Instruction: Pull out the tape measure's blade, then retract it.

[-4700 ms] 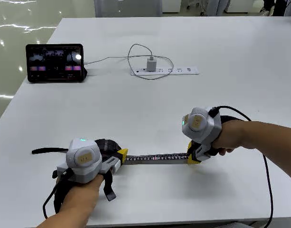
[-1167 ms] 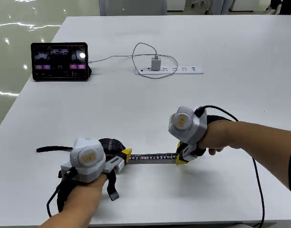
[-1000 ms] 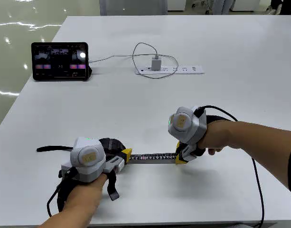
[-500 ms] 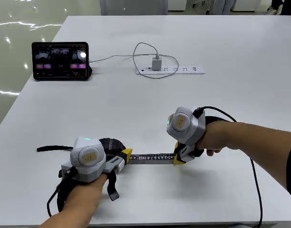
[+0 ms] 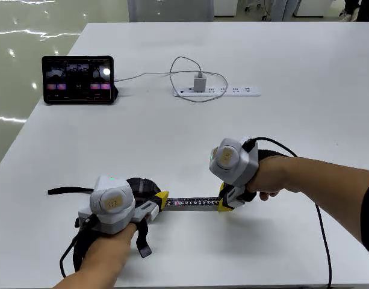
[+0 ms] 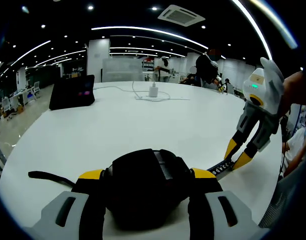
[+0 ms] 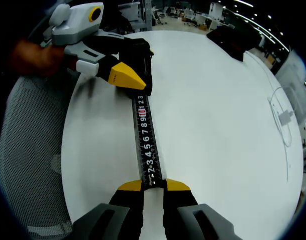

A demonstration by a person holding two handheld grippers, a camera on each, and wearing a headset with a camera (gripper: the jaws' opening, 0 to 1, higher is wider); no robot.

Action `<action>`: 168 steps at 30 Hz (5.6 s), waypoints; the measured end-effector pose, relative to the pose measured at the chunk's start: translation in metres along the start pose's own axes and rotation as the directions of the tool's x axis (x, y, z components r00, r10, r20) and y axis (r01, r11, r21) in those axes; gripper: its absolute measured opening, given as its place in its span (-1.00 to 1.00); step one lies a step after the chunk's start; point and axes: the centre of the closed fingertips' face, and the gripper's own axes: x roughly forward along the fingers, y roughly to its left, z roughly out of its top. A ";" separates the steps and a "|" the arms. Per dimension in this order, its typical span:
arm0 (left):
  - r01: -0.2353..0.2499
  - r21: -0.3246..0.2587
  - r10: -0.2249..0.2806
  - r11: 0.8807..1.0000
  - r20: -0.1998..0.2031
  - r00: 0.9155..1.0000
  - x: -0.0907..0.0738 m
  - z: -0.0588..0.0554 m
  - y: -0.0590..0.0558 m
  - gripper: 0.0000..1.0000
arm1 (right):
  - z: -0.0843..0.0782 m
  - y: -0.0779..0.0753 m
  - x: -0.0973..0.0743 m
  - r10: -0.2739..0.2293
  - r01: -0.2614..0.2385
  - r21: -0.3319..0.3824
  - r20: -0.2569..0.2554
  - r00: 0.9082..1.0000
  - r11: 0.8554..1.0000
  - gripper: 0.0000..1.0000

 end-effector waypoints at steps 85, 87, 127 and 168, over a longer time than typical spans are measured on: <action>0.033 -0.063 -0.033 0.997 0.000 0.999 -0.002 0.000 0.001 0.24 | 0.041 0.006 0.015 0.004 -0.004 0.008 0.077 0.997 1.000 -0.79; 0.034 -0.064 -0.034 0.997 0.000 0.999 -0.002 0.000 0.001 0.24 | 0.042 0.005 0.015 0.003 -0.004 0.008 0.078 0.997 1.000 -0.79; 0.036 -0.071 -0.036 0.997 0.000 0.999 -0.002 0.001 0.002 0.25 | 0.064 0.008 0.022 0.012 -0.014 0.021 0.101 0.995 1.000 -0.79; 0.038 -0.075 -0.039 0.996 -0.001 0.999 -0.002 0.000 0.003 0.24 | 0.085 0.010 0.031 0.020 -0.019 -0.006 0.127 0.992 1.000 -0.79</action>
